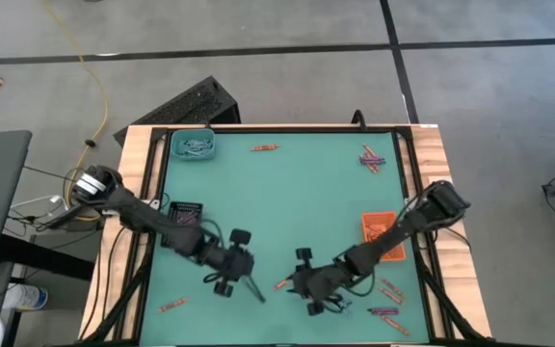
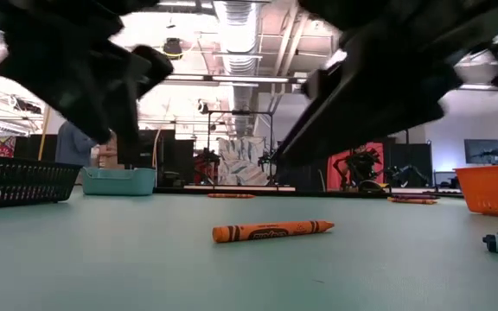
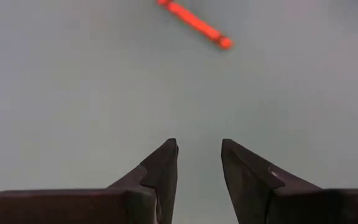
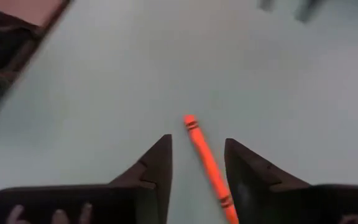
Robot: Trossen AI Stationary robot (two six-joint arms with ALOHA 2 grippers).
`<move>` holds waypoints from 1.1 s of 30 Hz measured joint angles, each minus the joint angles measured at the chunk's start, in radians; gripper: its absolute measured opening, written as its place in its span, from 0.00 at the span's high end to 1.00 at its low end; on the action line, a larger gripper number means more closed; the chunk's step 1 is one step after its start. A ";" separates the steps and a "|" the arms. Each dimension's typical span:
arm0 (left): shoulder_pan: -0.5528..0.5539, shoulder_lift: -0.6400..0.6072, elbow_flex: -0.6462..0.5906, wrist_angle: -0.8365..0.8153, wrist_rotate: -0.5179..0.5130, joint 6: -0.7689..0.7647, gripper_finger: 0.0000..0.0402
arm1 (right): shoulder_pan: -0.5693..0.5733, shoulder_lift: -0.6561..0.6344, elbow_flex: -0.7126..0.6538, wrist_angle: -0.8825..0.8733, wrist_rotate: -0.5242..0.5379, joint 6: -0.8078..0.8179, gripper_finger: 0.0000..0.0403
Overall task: Sort crayons
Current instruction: Put the orange crayon into the orange bin
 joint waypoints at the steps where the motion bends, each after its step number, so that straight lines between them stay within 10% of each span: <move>1: -0.022 0.000 0.000 0.002 -0.019 -0.006 0.72 | -0.013 0.007 0.002 -0.004 -0.019 0.000 0.62; 11: -0.161 0.001 0.000 0.075 -0.194 0.006 0.72 | -0.080 0.098 0.055 -0.056 -0.176 -0.036 0.62; 33: -0.179 0.002 0.000 0.099 -0.221 0.091 0.72 | -0.086 0.133 0.147 -0.203 -0.221 -0.004 0.99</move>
